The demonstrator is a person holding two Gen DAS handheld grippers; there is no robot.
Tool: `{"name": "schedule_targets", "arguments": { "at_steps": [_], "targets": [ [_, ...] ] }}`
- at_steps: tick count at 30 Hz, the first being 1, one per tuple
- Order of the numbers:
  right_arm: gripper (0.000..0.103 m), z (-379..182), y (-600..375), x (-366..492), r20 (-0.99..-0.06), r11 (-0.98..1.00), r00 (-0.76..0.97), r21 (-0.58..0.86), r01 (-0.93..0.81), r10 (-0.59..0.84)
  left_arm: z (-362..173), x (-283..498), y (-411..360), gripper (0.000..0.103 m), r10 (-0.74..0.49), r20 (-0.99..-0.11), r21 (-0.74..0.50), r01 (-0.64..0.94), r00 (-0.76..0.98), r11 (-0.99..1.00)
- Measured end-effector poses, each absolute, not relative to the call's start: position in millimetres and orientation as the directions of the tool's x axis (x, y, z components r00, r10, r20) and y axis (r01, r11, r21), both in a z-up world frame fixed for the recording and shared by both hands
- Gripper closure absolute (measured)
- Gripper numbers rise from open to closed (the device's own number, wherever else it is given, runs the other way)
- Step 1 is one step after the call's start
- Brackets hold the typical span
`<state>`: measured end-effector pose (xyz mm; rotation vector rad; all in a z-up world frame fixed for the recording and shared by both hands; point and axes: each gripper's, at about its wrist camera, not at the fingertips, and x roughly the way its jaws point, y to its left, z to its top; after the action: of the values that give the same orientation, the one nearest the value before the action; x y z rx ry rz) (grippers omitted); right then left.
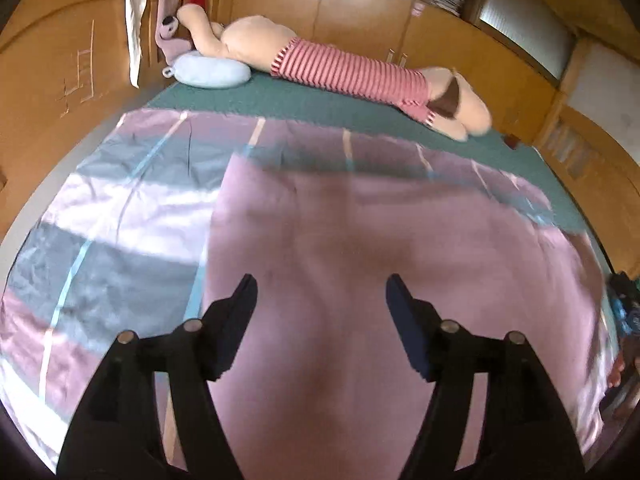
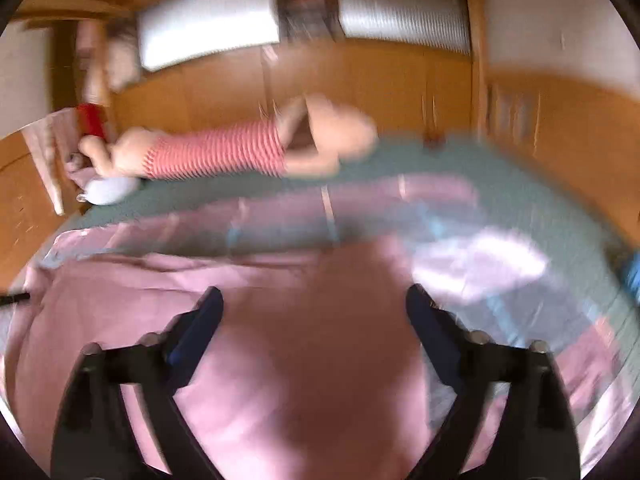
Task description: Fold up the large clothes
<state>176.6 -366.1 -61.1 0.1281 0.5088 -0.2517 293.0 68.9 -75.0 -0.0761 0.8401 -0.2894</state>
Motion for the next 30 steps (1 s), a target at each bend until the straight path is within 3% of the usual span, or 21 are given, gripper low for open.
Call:
{"name": "schedule_targets", "arguments": {
  "at_steps": [3, 5, 6, 8, 9, 12, 15, 17, 23, 27, 30],
  "targets": [
    [0.010, -66, -343, 147, -0.569, 0.982, 0.812, 0.041, 0.187, -0.131, -100, 270, 83, 0.035, -0.239, -0.772, -0.137, 0.213, 0.589, 0.967],
    [0.012, -91, -337, 147, -0.665, 0.984, 0.738, 0.022, 0.175, -0.116, -120, 271, 92, 0.033, -0.203, -0.799, -0.119, 0.182, 0.567, 0.976],
    [0.014, -102, -337, 150, -0.686, 0.981, 0.712, -0.011, 0.195, -0.149, -135, 276, 102, 0.027, -0.202, -0.816, -0.147, 0.144, 0.542, 0.979],
    [0.014, -125, -359, 156, -0.723, 0.961, 0.657, -0.033, 0.275, -0.213, -145, 282, 119, 0.026, -0.276, -0.819, -0.260, 0.104, 0.503, 0.960],
    [0.014, -131, -373, 158, -0.731, 0.947, 0.644, -0.011, 0.321, -0.226, -146, 285, 126, 0.026, -0.299, -0.817, -0.299, 0.081, 0.492, 0.951],
    [0.013, -145, -424, 156, -0.775, 0.855, 0.613, 0.207, 0.475, -0.153, -129, 275, 127, 0.030, -0.216, -0.790, -0.216, 0.069, 0.573, 0.974],
    [0.022, -123, -411, 142, -0.730, 0.840, 0.638, 0.169, 0.516, -0.245, -115, 257, 122, 0.030, -0.221, -0.759, -0.220, 0.078, 0.613, 0.972],
    [0.022, -98, -376, 136, -0.662, 0.883, 0.701, 0.128, 0.452, -0.264, -109, 248, 116, 0.030, -0.204, -0.748, -0.193, 0.087, 0.631, 0.977],
    [0.022, -53, -247, 154, -0.606, 0.992, 0.789, -0.004, 0.124, -0.101, -106, 230, 96, 0.030, -0.203, -0.743, -0.151, 0.136, 0.637, 0.979],
    [0.024, -51, -180, 188, -0.652, 0.998, 0.755, 0.036, -0.061, 0.069, -109, 227, 95, 0.030, -0.206, -0.753, -0.142, 0.151, 0.625, 0.978],
    [0.024, -61, -151, 217, -0.683, 0.993, 0.728, -0.031, -0.117, 0.065, -112, 227, 97, 0.029, -0.203, -0.762, -0.144, 0.145, 0.615, 0.979]
  ]
}}
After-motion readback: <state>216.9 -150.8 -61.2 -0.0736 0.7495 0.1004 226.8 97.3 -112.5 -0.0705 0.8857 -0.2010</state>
